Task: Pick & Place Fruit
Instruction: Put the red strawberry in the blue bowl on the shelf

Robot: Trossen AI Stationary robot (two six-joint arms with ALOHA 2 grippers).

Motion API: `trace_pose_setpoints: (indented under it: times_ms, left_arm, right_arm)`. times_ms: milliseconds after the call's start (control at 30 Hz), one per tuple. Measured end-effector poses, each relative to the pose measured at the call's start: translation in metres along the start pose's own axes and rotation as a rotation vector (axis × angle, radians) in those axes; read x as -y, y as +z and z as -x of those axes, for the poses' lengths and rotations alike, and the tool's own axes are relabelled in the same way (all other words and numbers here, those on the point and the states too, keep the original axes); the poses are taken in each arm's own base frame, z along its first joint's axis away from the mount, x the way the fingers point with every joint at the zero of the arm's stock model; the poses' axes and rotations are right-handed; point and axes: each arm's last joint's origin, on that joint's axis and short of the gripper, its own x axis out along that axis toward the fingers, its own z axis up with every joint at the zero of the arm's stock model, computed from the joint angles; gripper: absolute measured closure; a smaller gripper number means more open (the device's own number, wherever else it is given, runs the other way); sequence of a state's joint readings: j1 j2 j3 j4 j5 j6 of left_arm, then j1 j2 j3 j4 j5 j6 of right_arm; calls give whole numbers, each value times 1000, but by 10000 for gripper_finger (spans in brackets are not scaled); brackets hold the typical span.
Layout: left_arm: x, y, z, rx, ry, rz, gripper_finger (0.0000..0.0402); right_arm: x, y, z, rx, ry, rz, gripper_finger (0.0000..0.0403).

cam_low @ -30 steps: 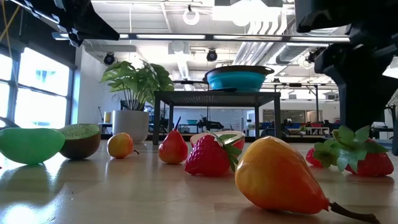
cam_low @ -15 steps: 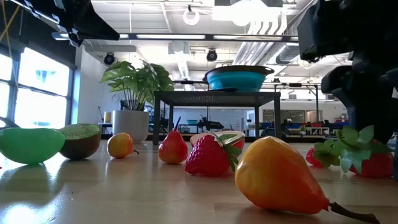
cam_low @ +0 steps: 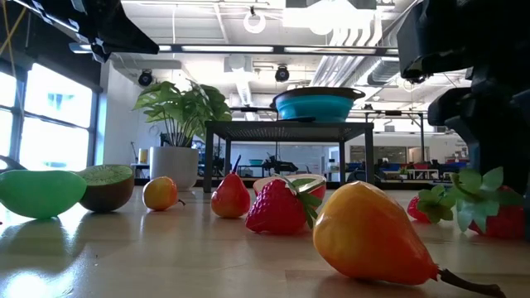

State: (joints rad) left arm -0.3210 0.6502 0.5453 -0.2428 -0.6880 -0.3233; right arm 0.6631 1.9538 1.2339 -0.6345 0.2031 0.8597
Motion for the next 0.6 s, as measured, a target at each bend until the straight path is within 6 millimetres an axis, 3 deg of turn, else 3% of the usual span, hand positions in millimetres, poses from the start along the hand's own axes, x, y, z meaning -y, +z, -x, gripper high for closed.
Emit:
trace_pose_setpoints:
  times_ms: [367,600]
  left_arm:
    - [0,0,0,0,0,0,402]
    - [0,0,0,0,0,0,402]
  right_arm:
    - [-7,5,2,19,103,-16,266]
    - [-11,15,26,95,234,-50,260]
